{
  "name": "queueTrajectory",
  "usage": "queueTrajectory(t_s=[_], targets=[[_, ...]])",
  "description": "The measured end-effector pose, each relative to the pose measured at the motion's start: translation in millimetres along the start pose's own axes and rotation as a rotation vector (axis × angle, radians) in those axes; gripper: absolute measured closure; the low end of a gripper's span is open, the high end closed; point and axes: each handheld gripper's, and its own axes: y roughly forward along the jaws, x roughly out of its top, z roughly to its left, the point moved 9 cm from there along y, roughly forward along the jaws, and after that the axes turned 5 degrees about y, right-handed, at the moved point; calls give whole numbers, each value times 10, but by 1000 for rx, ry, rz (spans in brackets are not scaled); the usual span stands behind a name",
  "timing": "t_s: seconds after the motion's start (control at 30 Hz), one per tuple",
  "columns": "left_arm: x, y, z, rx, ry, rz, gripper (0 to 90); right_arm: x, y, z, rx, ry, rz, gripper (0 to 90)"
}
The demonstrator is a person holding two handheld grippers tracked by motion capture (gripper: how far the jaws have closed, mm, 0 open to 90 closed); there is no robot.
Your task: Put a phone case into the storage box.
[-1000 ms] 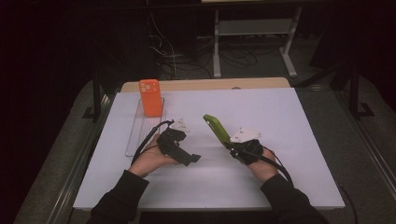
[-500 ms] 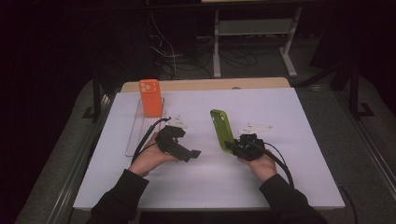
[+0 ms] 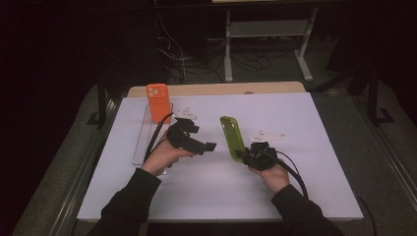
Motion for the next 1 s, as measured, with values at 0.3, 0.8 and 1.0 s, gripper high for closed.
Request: queueTrajectory(t_s=[0.3, 0.8, 1.0], targets=[[158, 176, -18, -39, -25, -30, 0, 19, 5, 83, 16, -14, -8, 758], [258, 390, -84, -71, -62, -95, 0, 45, 35, 252, 60, -28, -22, 757], [286, 408, -93, -61, -74, -116, 17, 35, 55, 263, 61, -36, -18, 757]])
